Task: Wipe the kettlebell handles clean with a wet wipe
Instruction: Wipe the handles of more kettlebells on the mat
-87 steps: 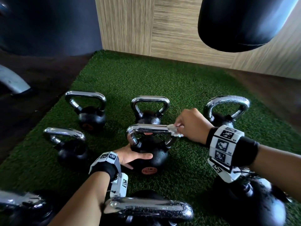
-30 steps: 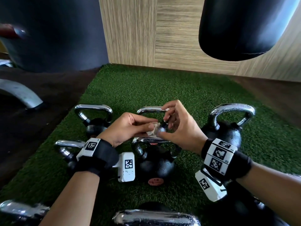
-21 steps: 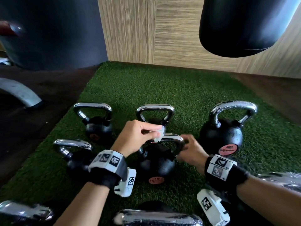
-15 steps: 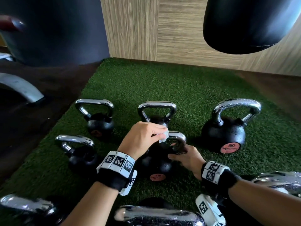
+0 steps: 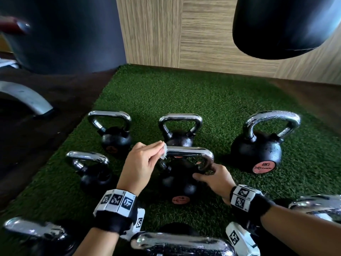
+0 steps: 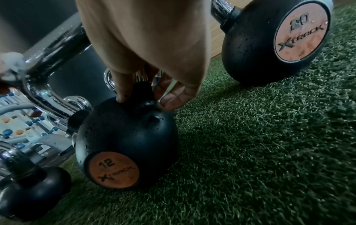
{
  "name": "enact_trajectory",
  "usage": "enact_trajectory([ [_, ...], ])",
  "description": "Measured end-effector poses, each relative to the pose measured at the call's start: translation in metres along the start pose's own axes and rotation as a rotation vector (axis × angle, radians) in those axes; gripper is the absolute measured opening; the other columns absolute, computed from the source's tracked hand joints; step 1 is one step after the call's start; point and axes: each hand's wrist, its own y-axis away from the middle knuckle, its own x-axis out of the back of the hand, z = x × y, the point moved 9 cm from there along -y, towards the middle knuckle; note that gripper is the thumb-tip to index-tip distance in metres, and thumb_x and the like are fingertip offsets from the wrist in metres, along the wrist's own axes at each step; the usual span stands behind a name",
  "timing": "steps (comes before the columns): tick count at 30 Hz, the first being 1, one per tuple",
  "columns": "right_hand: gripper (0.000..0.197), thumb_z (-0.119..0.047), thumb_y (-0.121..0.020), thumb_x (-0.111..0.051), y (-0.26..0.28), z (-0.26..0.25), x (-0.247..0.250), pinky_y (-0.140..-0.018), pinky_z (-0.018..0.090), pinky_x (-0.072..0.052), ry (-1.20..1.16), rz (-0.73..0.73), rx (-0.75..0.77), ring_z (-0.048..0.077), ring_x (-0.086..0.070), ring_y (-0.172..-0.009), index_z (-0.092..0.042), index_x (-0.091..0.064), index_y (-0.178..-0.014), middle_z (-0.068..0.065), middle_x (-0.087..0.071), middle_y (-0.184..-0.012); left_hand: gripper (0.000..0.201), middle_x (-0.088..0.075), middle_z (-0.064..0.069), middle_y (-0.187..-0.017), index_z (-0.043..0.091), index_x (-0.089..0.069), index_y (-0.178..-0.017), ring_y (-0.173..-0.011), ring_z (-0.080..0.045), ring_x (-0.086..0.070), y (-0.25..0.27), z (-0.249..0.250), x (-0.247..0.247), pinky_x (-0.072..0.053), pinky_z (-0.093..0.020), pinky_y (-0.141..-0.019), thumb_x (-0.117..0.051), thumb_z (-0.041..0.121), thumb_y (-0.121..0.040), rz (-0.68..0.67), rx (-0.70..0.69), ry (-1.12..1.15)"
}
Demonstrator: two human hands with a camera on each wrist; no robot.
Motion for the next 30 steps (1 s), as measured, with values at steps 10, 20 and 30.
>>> enact_trajectory([
  [10, 0.033, -0.039, -0.061, -0.093, 0.000, 0.001, -0.001, -0.084, 0.041, -0.060, -0.022, 0.009, -0.003, 0.017, -0.073, -0.086, -0.026, -0.077, -0.087, -0.004, -0.078, -0.086, 0.037, -0.072, 0.009, -0.122, 0.015, -0.070, -0.127, -0.113, 0.002, -0.068, 0.036, -0.061, -0.015, -0.055, -0.021, -0.097, -0.063, 0.030, -0.093, -0.073, 0.360, 0.412],
  [20, 0.063, -0.063, -0.038, -0.088, 0.000, 0.002, -0.002, -0.084, 0.046, -0.061, -0.072, -0.008, -0.026, 0.017, -0.075, -0.084, -0.032, -0.077, -0.091, -0.004, -0.079, -0.087, 0.024, -0.077, -0.002, -0.113, 0.017, -0.075, -0.115, -0.108, -0.011, -0.072, 0.075, -0.092, -0.062, -0.060, -0.029, -0.092, -0.073, 0.011, -0.092, -0.132, 0.667, 0.687],
  [30, 0.044, -0.039, -0.045, -0.089, 0.008, -0.007, 0.001, -0.084, 0.037, -0.060, -0.023, -0.018, -0.010, 0.012, -0.074, -0.084, -0.043, -0.076, -0.086, -0.008, -0.078, -0.083, 0.033, -0.080, 0.012, -0.084, 0.041, -0.082, -0.090, -0.086, -0.009, -0.077, 0.073, -0.086, -0.055, -0.062, -0.047, -0.086, -0.077, 0.068, -0.072, -0.108, 0.641, 0.521],
])
